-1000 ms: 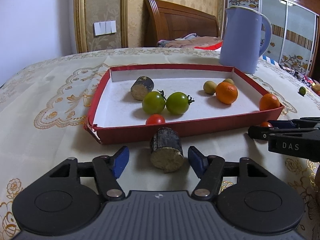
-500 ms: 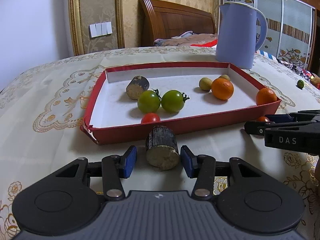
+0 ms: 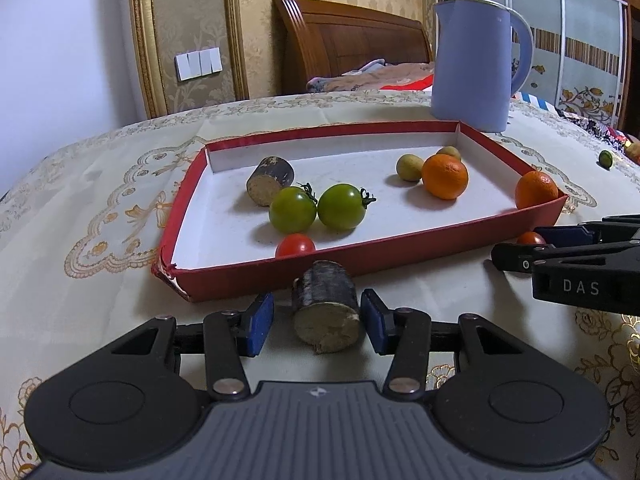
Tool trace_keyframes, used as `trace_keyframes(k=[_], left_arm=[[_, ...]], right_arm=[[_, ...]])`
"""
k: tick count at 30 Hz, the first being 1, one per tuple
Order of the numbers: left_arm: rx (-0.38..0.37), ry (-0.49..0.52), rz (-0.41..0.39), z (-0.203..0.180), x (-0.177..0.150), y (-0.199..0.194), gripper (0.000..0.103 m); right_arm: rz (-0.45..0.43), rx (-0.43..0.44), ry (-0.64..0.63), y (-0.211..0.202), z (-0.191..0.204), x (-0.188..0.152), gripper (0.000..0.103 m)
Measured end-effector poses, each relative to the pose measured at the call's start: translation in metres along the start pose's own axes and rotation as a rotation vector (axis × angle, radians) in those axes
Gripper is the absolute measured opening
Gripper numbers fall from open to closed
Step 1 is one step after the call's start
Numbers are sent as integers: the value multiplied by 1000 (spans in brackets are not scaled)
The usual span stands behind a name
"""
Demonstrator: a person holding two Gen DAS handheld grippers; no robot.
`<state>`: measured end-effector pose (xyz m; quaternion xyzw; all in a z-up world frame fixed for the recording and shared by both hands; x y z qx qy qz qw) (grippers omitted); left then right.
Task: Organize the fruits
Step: 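Close the right gripper on the red cherry tomato beside the tray, then carry the dark cylinder and cherry tomato over the tray with both grippers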
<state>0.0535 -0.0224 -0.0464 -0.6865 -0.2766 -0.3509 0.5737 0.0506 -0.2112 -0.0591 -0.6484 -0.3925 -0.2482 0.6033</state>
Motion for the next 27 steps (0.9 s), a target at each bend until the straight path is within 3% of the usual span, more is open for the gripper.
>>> trace_keyframes(k=[2,6,9,22,27], left_arm=[[-9,-5,1,0,0,0,45],[-17,-5,-3,0,0,-1,36],[-21,-15,-4,2,0,-1,34],[-33,-24,-6,3,0,-3,33],[-13,-32,-3,5,0,-4,33]], right_arm=[[-1,-11,4,0,-1,0,34],[-2,-11,3,0,-1,0,33],[-8,-15,8,-1,-2,0,24],[-17,-13,35,-3,-6,-1,24],[-61,-43,34,-13,-7,0,24]])
Point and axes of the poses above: each gripper's, at about its wrist camera, not at the fingertips, and y roughly the way its jaws point, z to its left, x to its top, the point moved 6 cm from there along y, roughly the way its jaws point, and after that the axes turned 11 degrees about -y, right-handed, at the moved point
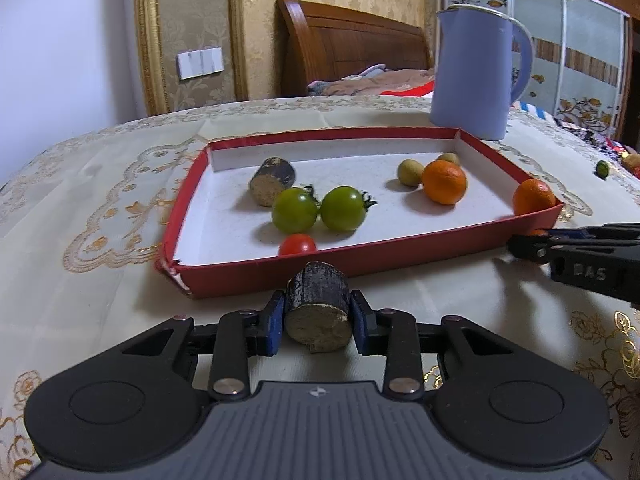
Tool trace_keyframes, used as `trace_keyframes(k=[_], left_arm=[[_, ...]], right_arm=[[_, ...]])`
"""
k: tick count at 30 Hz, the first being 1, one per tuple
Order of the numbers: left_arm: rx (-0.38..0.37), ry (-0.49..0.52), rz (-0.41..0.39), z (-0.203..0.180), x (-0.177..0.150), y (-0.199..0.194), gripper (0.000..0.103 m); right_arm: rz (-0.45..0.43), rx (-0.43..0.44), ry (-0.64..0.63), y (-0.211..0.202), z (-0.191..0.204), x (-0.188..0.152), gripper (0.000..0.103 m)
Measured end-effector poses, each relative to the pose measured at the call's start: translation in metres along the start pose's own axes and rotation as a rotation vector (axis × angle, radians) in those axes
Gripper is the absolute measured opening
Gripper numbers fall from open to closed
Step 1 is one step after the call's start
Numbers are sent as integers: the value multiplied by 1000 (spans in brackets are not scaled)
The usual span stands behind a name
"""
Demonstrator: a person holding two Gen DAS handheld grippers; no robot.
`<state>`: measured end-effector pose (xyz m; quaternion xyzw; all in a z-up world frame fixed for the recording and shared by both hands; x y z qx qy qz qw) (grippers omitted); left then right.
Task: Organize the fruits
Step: 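Carry the dark cylinder and cherry tomato over the tray with both grippers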
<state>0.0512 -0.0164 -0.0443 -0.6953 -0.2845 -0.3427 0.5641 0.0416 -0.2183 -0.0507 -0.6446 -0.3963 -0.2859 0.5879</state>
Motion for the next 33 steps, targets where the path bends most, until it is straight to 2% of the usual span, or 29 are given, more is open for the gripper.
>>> trace_keyframes(k=[3,8,13,24,28,33], left_arm=[[-6,-26,7,3,1,-4,33],[47,2,-16,1,2,-7,33],[37,-20,-22,0,8,-13,33],[38,-10,-53,-7,29,-20,33],[29,-35,-45,-3,37,-17,33],[53,-56,-44,6,49,-7,33]], right_arm=[[-7,11,-13,-4,4,1,24],[-16,28,4,-9,5,0,24],[-32,42,-15,-18,11,2,24],[-85,35,-25,-25,10,24,24],[-97,35,-26,-23,10,33,24],[-108,30,-50,-16,15,47,24]])
Point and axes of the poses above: each gripper's, at about its wrist camera, not at the fingertips, and y roughly the way its jaws point, z to its left, x to its top, the point moved 6 cm from there along y, roughly the way its jaws point, and after that the axes turned 11 degrees about -y, right-handed, at the moved point
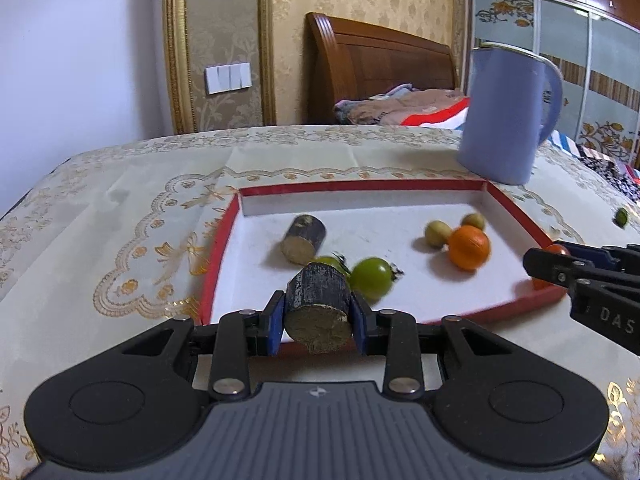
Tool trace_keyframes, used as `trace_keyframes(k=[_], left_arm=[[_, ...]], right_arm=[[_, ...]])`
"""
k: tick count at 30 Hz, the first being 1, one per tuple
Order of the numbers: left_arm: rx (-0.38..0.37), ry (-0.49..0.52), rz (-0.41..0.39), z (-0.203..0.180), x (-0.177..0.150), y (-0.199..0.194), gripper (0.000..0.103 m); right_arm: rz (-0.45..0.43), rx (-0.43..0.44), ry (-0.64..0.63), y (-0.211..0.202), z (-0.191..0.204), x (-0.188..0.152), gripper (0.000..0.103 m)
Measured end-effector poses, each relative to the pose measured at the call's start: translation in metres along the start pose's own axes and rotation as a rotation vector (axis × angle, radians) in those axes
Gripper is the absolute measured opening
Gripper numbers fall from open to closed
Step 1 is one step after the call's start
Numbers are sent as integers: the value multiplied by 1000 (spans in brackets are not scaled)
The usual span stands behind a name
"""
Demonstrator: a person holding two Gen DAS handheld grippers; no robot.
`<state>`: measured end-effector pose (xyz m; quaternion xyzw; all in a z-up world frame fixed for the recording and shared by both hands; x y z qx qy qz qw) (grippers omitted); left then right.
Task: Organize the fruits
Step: 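Carry the dark cylinder and cherry tomato over the tray with both grippers, then lower the dark cylinder and cherry tomato into the tray and open both grippers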
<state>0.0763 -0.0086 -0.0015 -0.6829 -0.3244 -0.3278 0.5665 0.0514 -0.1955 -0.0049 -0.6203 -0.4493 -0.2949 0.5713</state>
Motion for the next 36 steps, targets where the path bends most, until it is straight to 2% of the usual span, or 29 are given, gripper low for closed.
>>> trace_keyframes(k=[12,18,20,25,29,36], left_arm=[[70,-31,35,14,13,42,33],[86,-59,10,21,19,50,33],[113,-67,14,25,21,57,33],[118,-106,78,35,21,77,33],[140,-59,63,29,21,80,33],[138,-44,58,25,24,88,33]], right_arm=[[62,42,-27,47,14,14,24],[89,41,-68,71,26,13,24],[87,35,-79,74,29,15,24],[90,45,-95,84,36,21,24],[111,41,-119,96,42,24,24],[131,10,-103,112,39,27,24]])
Point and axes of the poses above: each gripper's, at about its wrist camera, not at the fingertips, and y roughly the way its jaws point, z to its left, x to its top, the point moved 6 cm from there along y, roughly the way its jaws point, and after that the axes turned 11 degrees about -y, right-handed, at the moved point
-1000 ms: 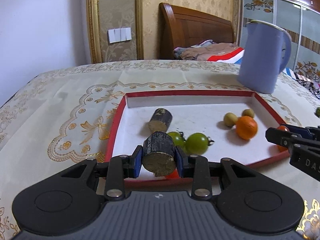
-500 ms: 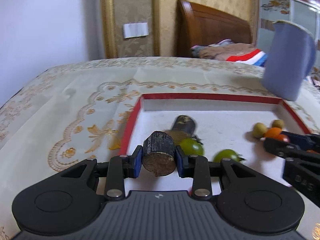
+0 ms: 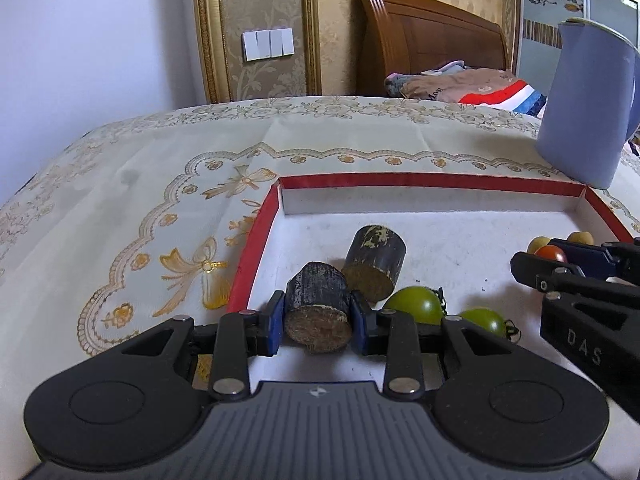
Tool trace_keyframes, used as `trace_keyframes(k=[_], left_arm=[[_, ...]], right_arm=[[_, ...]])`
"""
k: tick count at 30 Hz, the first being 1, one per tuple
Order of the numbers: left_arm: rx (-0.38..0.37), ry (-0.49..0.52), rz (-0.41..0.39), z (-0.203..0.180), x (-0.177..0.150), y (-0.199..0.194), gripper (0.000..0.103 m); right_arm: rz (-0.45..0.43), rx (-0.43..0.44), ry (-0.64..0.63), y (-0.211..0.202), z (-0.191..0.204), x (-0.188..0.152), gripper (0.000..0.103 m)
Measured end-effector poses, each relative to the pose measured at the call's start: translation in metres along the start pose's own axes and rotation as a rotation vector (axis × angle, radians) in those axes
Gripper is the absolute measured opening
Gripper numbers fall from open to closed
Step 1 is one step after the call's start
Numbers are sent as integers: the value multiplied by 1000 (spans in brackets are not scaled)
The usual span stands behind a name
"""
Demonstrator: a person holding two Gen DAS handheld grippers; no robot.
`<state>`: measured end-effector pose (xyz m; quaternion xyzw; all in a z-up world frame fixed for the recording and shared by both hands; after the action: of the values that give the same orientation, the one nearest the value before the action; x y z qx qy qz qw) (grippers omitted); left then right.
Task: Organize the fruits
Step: 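Lower the dark cylinder and cherry tomato into the tray and open both grippers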
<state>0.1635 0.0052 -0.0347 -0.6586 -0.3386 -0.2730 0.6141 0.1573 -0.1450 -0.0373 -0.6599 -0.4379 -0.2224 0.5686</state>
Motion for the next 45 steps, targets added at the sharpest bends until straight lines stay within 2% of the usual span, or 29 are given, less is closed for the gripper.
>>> trace_keyframes(k=[6,12,17,28,30,32,33,36,42,45], left_arm=[[18,10,-22,-1,-1,0,33],[-3,-22,-18,3,-1,0,34],[-6,-25,-16,4,-1,0,34],[-13,-31,-24,3,-3,-2,36],[-14,-28,-28,3,-3,-2,39],[-14,-28,-32,3,-3,-2,40],[-19,-32,-32,4,-2,-2,42],[-46,-52,-36,6,-1,-5,52],[-27,-11,-99,1,-2,-15,60],[-32,-18,-107,2,-1,-17,60]], right_arm=[[17,-5,6,12,2,2,24],[22,9,33,14,0,0,24],[39,-52,14,16,-3,-2,23],[26,-41,45,17,-8,-2,24],[25,-28,27,16,-3,-3,34],[26,-22,38,14,0,-6,68],[26,-35,49,13,-1,-8,71],[27,-55,49,12,-5,-11,72],[31,-120,55,12,-13,-14,72],[25,-99,83,8,-16,-15,72]])
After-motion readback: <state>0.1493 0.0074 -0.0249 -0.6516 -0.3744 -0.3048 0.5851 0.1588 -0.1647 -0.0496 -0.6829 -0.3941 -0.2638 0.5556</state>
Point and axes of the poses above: each gripper's, at about its wrist camera, not at the fingertips, and y roughly the way its jaws point, z to its left, x to its top, the point moved 6 cm from there along y, roughly the way its jaws point, and after that the axes turned 11 degrees about -y, right-handed, at the moved point
